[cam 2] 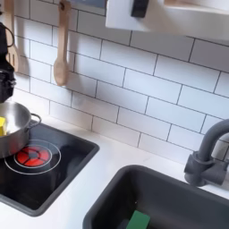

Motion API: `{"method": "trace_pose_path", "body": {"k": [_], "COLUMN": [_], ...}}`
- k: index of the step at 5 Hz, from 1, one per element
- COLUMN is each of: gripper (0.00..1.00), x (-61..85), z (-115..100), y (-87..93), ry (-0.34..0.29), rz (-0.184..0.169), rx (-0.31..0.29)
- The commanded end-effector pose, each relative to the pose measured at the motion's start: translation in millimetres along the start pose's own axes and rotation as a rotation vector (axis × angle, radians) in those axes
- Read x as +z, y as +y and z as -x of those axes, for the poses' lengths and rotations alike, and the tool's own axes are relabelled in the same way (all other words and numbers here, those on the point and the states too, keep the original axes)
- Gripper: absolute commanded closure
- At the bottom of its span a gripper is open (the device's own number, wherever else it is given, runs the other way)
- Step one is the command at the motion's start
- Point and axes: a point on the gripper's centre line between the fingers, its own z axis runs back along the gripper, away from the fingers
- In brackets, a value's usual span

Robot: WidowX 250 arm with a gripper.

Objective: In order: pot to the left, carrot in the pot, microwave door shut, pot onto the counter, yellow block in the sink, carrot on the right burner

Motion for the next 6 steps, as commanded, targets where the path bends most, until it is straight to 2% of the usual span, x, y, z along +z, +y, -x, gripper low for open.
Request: {"method": "trace_pose_path", "body": {"k": [1,3,4,5,6], "gripper": [0.0,0.0,0.0,0.0,0.0], "x": [-6.0,-11.1,-13.6,-9.5,-15.1], "z": [4,9,11,15,15], "y": [27.8,54.0,59.5,70.1,73.2], "ry": [0.005,0.028,0.035,0.032,0.045], "rz": [-0.03,-0.059,-0.067,-0.087,-0.102], "rx": [0.075,0.127,0.124,0.141,0.142]}}
